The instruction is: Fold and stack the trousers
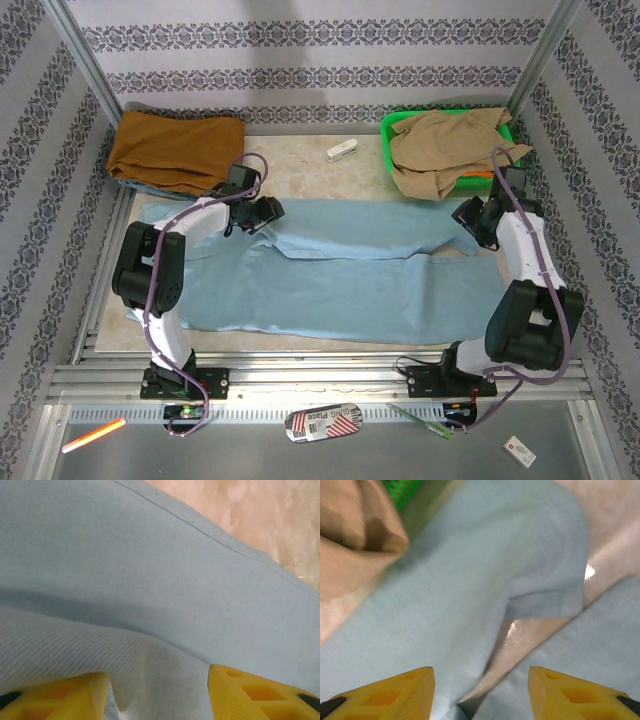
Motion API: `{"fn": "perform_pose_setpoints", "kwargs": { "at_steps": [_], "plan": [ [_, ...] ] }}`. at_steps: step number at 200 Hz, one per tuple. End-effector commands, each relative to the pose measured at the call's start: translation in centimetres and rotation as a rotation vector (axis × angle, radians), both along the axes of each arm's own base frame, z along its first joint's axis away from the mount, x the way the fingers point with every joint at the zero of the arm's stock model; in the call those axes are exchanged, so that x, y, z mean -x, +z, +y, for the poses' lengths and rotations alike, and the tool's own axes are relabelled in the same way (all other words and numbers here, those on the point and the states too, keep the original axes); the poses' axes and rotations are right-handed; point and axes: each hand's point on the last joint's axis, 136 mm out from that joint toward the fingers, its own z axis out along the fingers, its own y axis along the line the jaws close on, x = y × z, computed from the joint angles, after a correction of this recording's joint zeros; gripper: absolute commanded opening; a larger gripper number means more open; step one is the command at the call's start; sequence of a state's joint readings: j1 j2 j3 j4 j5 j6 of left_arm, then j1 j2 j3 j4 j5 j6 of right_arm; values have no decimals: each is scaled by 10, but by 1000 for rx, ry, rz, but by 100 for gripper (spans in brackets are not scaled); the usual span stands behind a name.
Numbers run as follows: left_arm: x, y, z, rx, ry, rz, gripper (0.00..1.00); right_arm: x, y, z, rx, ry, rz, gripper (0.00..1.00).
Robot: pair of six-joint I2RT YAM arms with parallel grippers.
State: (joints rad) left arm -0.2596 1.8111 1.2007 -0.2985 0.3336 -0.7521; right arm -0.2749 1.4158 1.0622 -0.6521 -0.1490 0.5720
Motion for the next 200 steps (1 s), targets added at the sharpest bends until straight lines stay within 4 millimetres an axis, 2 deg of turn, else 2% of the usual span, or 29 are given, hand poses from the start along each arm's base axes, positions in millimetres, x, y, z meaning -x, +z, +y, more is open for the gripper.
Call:
{"fn": "perform_pose_setpoints", "kwargs": {
  "at_steps": [1, 4, 14, 25, 36, 45, 65, 90, 114, 151, 200],
  "plan": [
    [13, 20, -3, 83, 6, -39, 55, 17, -29, -17, -50, -118, 31, 38],
    [17, 20, -4, 90, 5, -40, 55, 19, -32, -20, -65, -135, 37, 31],
    [27, 20, -6, 108, 0, -44, 55, 20, -40, -27, -98, -162, 46, 21],
    [39, 19, -6, 111, -6, -43, 55, 19, -50, -34, -125, -186, 63, 14],
    [51, 16, -4, 115, -2, -41, 55, 17, -61, -37, -162, -200, 90, 12],
    [59, 14, 0, 117, 5, -44, 55, 13, -68, -38, -181, -200, 107, 16],
    [79, 7, 3, 134, 11, -39, 56, 4, -76, -38, -212, -191, 124, 34],
    [99, -7, 6, 142, 0, -15, 57, -6, -74, -41, -226, -195, 117, 40],
    [109, -25, 13, 119, -1, 16, 58, -12, -75, -47, -213, -206, 143, 42],
    [114, -33, 12, 154, -3, 21, 58, -16, -70, -55, -141, -193, 174, 43],
    [111, -31, 6, 193, -18, 21, 57, 1, -96, -51, -118, -179, 278, 41]
  ]
}}
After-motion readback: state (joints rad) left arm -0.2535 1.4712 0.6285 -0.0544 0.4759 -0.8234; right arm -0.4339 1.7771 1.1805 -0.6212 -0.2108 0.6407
